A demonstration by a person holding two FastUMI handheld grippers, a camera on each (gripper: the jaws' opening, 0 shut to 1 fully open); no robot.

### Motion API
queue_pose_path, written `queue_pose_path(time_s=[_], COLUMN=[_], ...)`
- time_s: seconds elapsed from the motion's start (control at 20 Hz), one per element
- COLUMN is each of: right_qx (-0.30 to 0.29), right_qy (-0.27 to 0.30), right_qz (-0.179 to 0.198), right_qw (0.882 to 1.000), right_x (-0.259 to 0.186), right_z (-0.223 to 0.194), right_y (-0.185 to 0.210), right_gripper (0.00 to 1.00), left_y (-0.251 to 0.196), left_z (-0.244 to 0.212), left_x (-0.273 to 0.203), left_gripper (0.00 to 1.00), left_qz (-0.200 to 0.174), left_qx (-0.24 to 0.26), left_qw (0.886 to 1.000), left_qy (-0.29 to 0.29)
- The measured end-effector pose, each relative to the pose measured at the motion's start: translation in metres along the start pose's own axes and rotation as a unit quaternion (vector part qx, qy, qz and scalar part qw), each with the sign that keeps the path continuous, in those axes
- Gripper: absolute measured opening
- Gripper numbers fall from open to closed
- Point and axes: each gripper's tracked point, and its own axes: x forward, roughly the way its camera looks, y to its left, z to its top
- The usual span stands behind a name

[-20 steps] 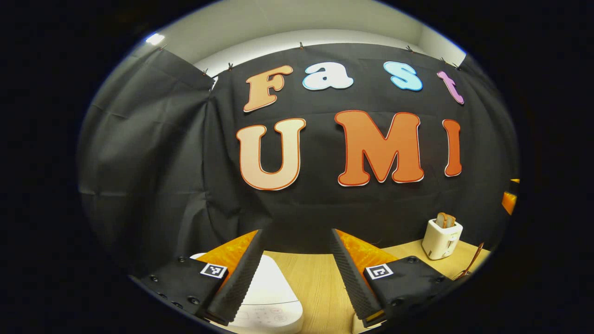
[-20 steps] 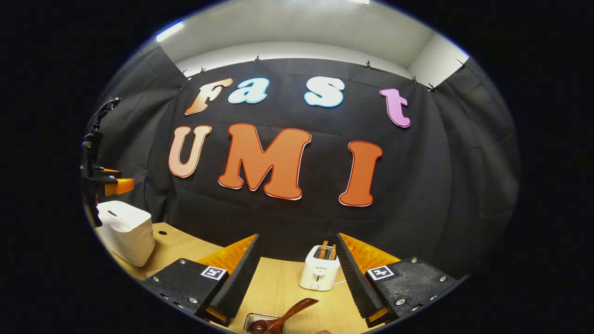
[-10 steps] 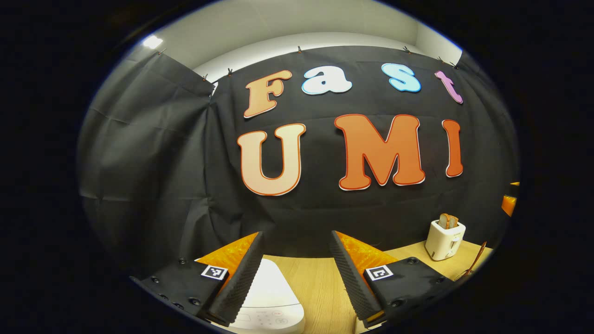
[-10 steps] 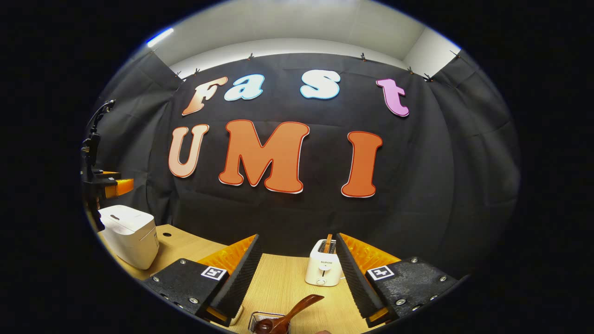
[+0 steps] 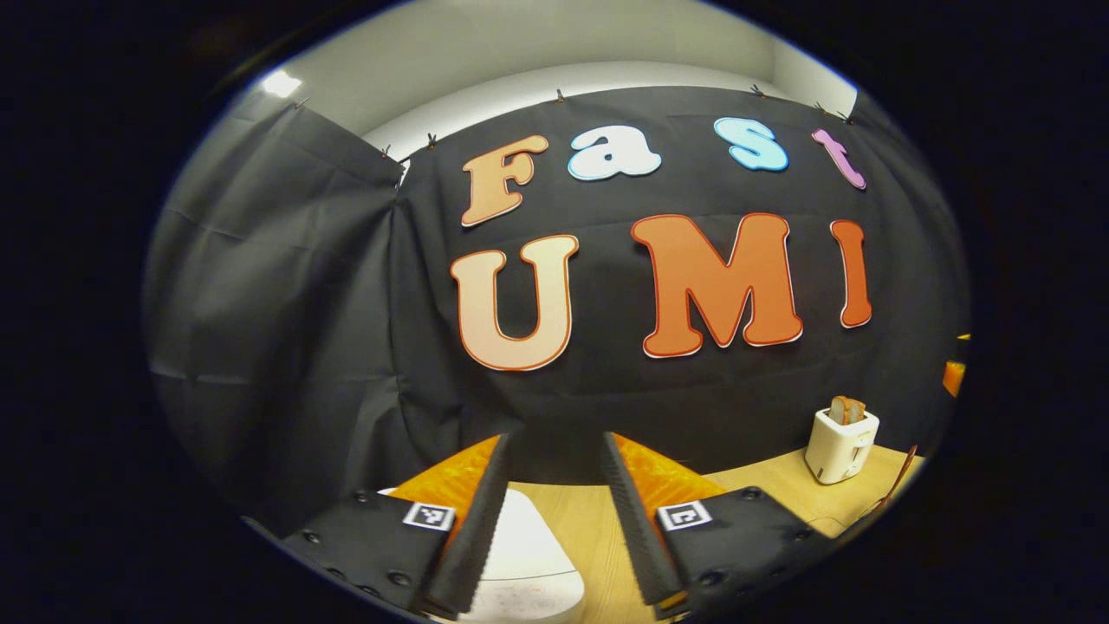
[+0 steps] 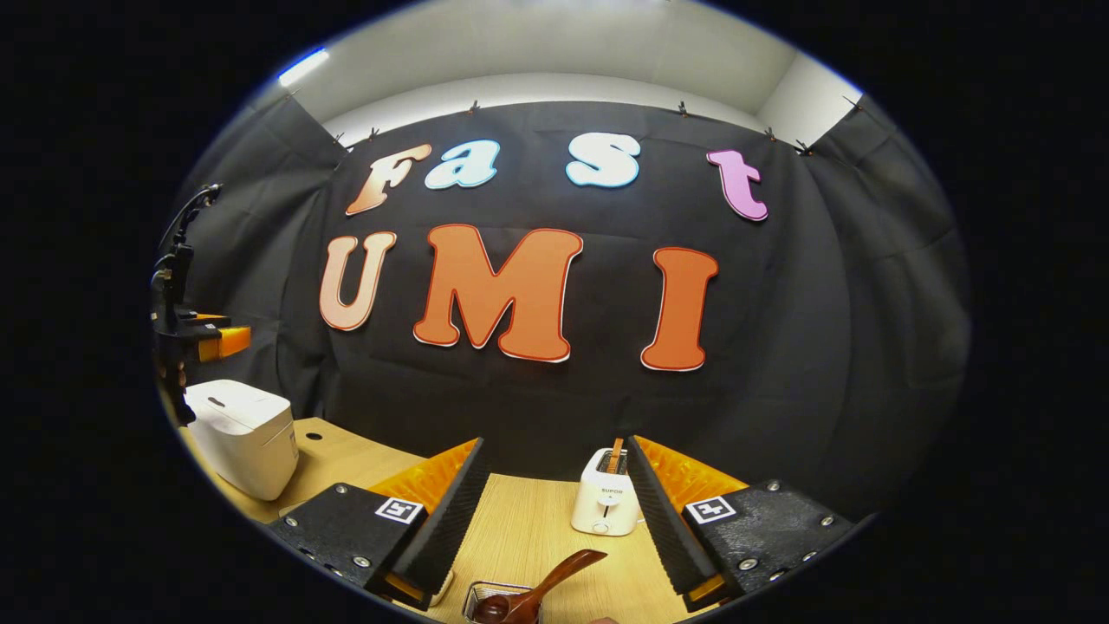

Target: Close the left gripper, press the button to open the rice cooker; take a wooden spoon from the chopstick holder with the right hand, scoop a spoonful of rice and pour it into the rice cooker, then put the wooden spoon back into the chopstick holder.

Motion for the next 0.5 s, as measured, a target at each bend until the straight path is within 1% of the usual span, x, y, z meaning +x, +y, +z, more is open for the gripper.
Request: queue_pose_path(time_s=[0.1,0.2,0.25,0.35,0.4,0.5], right_qx=[0.002,0.001,-0.001,-0.001,0.000,0.001], right_qy=[0.004,0.002,0.002,0.003,0.005,0.008], right_qz=[0.002,0.001,0.001,0.002,0.003,0.004], right_qw=[1.000,1.000,1.000,1.000,1.000,1.000], right_x=[0.001,0.000,0.001,0.001,0.001,0.001], right_z=[-0.004,-0.002,-0.002,-0.004,-0.005,-0.009], right_y=[0.002,0.002,0.001,0.004,0.003,0.004], right_gripper=[0.94,0.94,0.94,0.94,0.94,0.94], left_y=[0.011,0.012,0.016,0.029,0.034,0.045], left_z=[0.003,0.007,0.007,0.006,0.007,0.000], left_x=[0.002,0.000,0.003,0.008,0.007,0.011], left_gripper=[0.43,0.17,0.13,0.14,0.04,0.04], left_qz=[0.016,0.015,0.018,0.033,0.036,0.044], left_qx=[0.011,0.015,0.018,0.013,0.009,-0.002], left_qw=[1.000,1.000,1.000,0.999,0.999,0.998], left_qy=[-0.001,-0.003,0.002,0.010,0.025,0.043])
